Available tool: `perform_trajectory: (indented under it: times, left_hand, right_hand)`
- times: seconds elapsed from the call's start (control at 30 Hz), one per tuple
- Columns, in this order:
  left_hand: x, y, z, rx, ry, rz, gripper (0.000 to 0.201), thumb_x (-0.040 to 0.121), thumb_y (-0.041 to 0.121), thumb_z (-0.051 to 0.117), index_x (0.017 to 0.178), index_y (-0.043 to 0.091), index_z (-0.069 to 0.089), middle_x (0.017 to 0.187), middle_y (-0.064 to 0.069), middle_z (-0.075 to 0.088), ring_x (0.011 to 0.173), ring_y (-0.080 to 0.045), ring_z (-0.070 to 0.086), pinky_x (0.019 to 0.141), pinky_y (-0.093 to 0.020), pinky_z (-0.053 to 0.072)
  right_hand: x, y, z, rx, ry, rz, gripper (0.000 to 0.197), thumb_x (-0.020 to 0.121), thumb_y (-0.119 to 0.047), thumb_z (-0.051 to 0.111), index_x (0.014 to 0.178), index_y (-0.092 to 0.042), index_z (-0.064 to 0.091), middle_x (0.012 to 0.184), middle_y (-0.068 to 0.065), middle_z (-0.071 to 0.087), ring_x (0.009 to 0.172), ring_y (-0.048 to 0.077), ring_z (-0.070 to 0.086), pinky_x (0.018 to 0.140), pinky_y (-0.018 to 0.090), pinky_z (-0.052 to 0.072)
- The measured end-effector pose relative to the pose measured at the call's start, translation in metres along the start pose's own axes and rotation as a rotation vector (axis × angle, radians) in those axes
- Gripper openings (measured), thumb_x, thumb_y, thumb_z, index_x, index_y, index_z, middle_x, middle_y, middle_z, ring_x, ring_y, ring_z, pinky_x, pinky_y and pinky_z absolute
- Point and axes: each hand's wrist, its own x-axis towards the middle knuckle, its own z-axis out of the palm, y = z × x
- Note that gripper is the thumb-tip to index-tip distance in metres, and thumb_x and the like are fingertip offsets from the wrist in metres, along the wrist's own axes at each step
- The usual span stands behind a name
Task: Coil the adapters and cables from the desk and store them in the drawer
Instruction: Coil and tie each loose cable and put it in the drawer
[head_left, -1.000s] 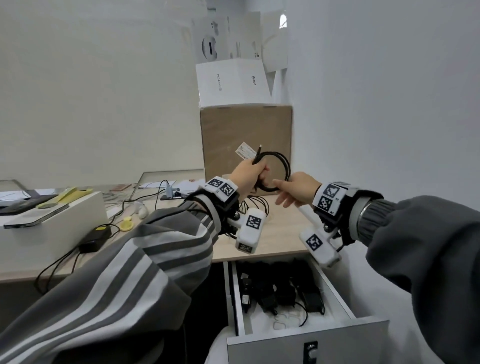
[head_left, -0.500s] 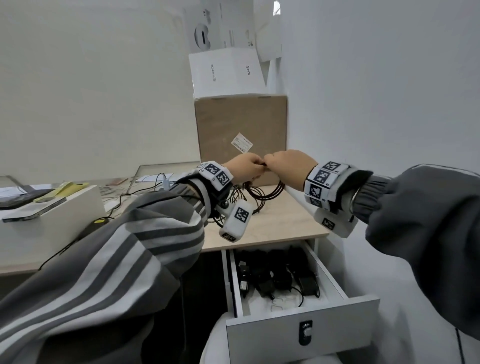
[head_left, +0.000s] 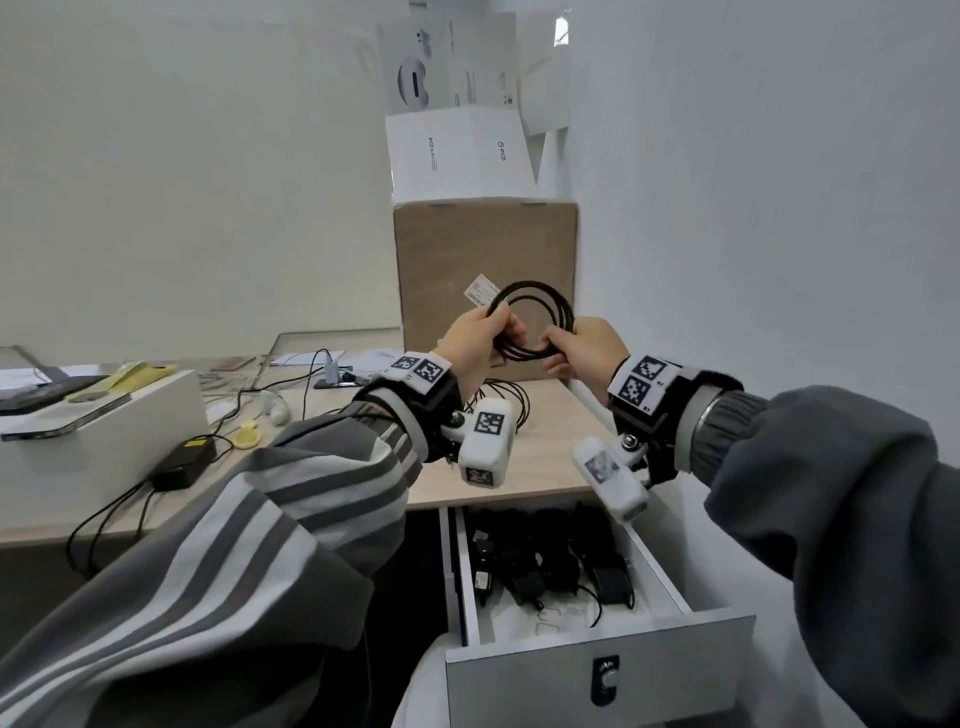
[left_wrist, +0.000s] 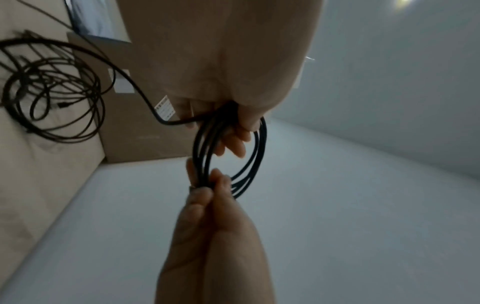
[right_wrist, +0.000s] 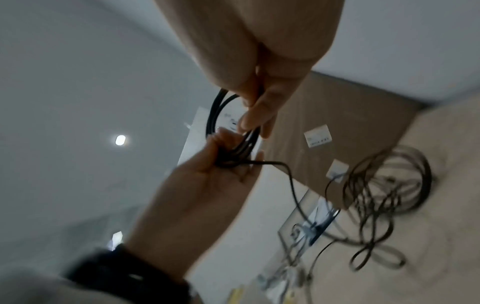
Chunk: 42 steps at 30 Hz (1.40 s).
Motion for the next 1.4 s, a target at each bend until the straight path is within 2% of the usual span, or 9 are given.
perform_trajectory:
  times: [0.23, 0.5, 0.63, 0.8, 0.97, 1.07, 1.13, 1.27, 1.4]
  left_hand:
    - [-0.009, 0.027, 0.010, -0.156, -0.194, -0.276, 0.037, 0.099, 0.042, 0.043, 0.082, 0.011, 0.053, 0.048, 0.009, 0.033, 0.044, -0.006, 0.034, 0.062, -0.021, 0.033]
    - [-0.006, 0.024, 0.012, 0.346, -0.120, -0.042, 0.036, 0.101, 0.034, 0.043, 0.071, 0.013, 0.046, 0.047, 0.007, 0.033, 0.040, -0.009, 0.028, 0.043, -0.021, 0.029]
    - [-0.008, 0.022, 0.010, 0.731, -0.208, 0.074, 0.037, 0.100, 0.034, 0.047, 0.068, 0.015, 0.050, 0.055, 0.000, 0.039, 0.045, -0.014, 0.036, 0.044, -0.023, 0.034]
    - [-0.011, 0.022, 0.012, 0.605, -0.314, 0.053, 0.035, 0.101, 0.034, 0.044, 0.073, 0.013, 0.053, 0.053, 0.004, 0.042, 0.047, -0.011, 0.038, 0.048, -0.020, 0.036]
    - [-0.011, 0.013, -0.001, 0.337, -0.177, -0.037, 0.055, 0.095, 0.060, 0.034, 0.089, 0.014, 0.063, 0.085, -0.003, 0.069, 0.091, -0.020, 0.064, 0.095, -0.033, 0.045]
    - [-0.018, 0.001, 0.001, 0.332, -0.190, -0.082, 0.060, 0.098, 0.058, 0.018, 0.112, 0.015, 0.058, 0.108, -0.001, 0.065, 0.098, -0.004, 0.058, 0.085, -0.017, 0.036]
    - [-0.018, -0.004, 0.001, 0.480, -0.215, -0.062, 0.061, 0.099, 0.057, 0.017, 0.116, 0.016, 0.058, 0.117, -0.002, 0.064, 0.107, -0.008, 0.055, 0.093, -0.023, 0.031]
    - [-0.014, -0.004, -0.006, 0.815, -0.219, 0.003, 0.062, 0.095, 0.061, 0.028, 0.118, 0.013, 0.059, 0.110, -0.001, 0.064, 0.111, -0.019, 0.057, 0.106, -0.041, 0.038]
    - [-0.014, -0.004, -0.002, 1.022, -0.306, -0.019, 0.081, 0.070, 0.089, 0.030, 0.096, 0.016, 0.053, 0.096, -0.003, 0.055, 0.089, -0.019, 0.052, 0.085, -0.033, 0.041]
  right_hand:
    - [-0.011, 0.017, -0.020, -0.304, -0.139, -0.101, 0.017, 0.097, -0.015, 0.049, 0.081, -0.010, 0.056, 0.072, 0.007, 0.064, 0.047, 0.006, 0.061, 0.041, 0.019, 0.040]
    - [-0.016, 0.004, -0.027, -0.449, -0.234, -0.085, 0.013, 0.092, -0.016, 0.056, 0.097, -0.006, 0.063, 0.082, 0.005, 0.069, 0.056, 0.012, 0.058, 0.045, 0.020, 0.035]
    - [-0.017, -0.018, -0.031, -0.795, -0.247, -0.347, 0.019, 0.091, -0.024, 0.058, 0.105, -0.012, 0.064, 0.092, 0.001, 0.066, 0.066, 0.012, 0.057, 0.058, 0.017, 0.041]
    - [-0.022, -0.038, -0.027, -1.071, -0.206, -0.519, 0.022, 0.092, -0.013, 0.049, 0.102, -0.010, 0.069, 0.094, 0.007, 0.070, 0.085, 0.022, 0.063, 0.082, 0.034, 0.048]
    - [-0.006, -0.029, -0.030, -0.601, 0.002, -0.333, 0.021, 0.094, -0.012, 0.048, 0.078, -0.006, 0.061, 0.074, 0.012, 0.069, 0.055, 0.017, 0.066, 0.061, 0.028, 0.056]
    - [-0.003, -0.018, -0.028, -0.163, 0.051, -0.149, 0.023, 0.093, -0.008, 0.050, 0.072, -0.008, 0.059, 0.070, 0.010, 0.066, 0.044, 0.006, 0.061, 0.051, 0.017, 0.053]
    - [0.000, -0.012, -0.027, -0.021, 0.078, -0.078, 0.022, 0.094, -0.009, 0.050, 0.074, -0.006, 0.058, 0.072, 0.010, 0.066, 0.044, 0.004, 0.061, 0.050, 0.015, 0.051]
    - [0.009, -0.005, -0.023, 0.153, 0.170, -0.001, 0.021, 0.095, -0.009, 0.050, 0.076, -0.006, 0.058, 0.077, 0.012, 0.066, 0.047, 0.005, 0.062, 0.051, 0.013, 0.050]
    - [0.006, -0.003, -0.015, 0.205, 0.193, 0.026, 0.020, 0.096, -0.010, 0.049, 0.079, -0.004, 0.058, 0.070, 0.008, 0.064, 0.044, 0.006, 0.060, 0.050, 0.013, 0.051]
